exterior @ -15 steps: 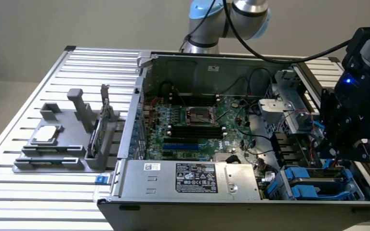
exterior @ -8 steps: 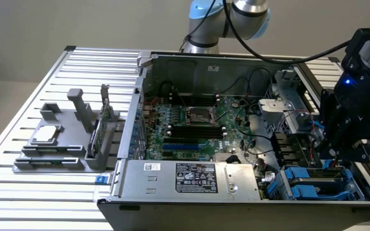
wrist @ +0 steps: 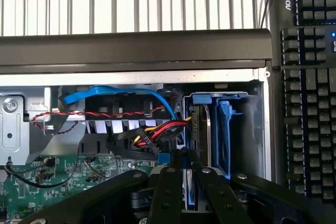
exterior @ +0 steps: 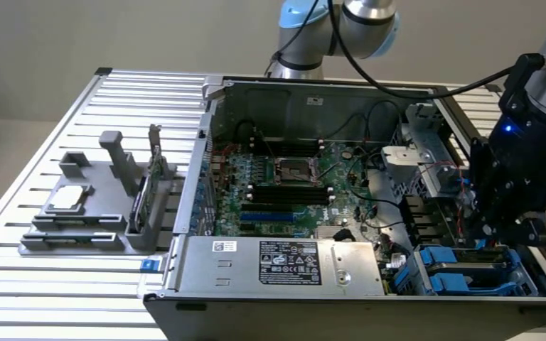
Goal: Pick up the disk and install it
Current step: 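Insert the second disk wire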
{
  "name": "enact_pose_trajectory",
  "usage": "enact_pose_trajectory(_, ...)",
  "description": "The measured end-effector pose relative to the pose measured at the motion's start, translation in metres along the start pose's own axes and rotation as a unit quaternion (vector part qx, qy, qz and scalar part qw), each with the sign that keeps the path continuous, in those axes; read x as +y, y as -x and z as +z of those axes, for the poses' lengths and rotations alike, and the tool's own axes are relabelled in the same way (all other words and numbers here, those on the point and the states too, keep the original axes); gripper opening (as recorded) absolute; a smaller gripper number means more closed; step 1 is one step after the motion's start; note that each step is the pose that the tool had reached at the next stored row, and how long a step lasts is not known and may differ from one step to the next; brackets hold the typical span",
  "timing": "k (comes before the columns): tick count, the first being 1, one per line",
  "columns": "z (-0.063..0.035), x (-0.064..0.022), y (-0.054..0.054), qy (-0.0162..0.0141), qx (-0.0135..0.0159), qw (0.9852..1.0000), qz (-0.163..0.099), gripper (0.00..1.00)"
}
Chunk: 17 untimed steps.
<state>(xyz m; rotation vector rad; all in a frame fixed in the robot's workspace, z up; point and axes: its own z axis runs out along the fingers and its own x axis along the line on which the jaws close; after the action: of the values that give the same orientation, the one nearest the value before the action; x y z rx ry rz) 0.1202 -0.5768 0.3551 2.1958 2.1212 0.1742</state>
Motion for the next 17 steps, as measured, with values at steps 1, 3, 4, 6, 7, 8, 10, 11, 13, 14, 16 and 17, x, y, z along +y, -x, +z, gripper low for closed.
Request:
enact_pose_trajectory(1,0.0010,-0.0001,0.0001,0.0000,-0.0001,1.0000,0.000,0.17)
enact_pose_trajectory(3,0.0027,-0.0004,0.0004,0.0000,-0.0001,1.0000,0.000,0.17)
enact_pose_trajectory(4,0.0035,-0.0005,0.0006,0.0000,-0.0001,1.0000,0.000,0.17)
enact_pose_trajectory(6,0.0046,-0.0006,0.0010,0.0000,-0.0004,1.0000,0.000,0.17)
enact_pose_trajectory(7,0.0049,-0.0007,0.0012,0.0000,-0.0004,1.0000,0.000,0.17)
enact_pose_trajectory(8,0.0051,-0.0007,0.0015,0.0000,-0.0004,1.0000,0.000,0.17)
enact_pose_trajectory(10,0.0054,-0.0007,0.0023,0.0000,-0.0005,1.0000,0.000,0.17)
enact_pose_trajectory(11,0.0057,-0.0007,0.0027,0.0000,-0.0004,1.0000,0.000,0.17)
enact_pose_trajectory(13,0.0061,-0.0005,0.0036,0.0000,-0.0004,1.0000,0.000,0.17)
enact_pose_trajectory(14,0.0063,-0.0003,0.0041,0.0000,-0.0004,1.0000,0.000,0.17)
enact_pose_trajectory(16,0.0068,-0.0001,0.0053,0.0000,-0.0004,1.0000,0.000,0.17)
enact_pose_trajectory(17,0.0072,-0.0002,0.0060,0.0000,-0.0004,1.0000,0.000,0.17)
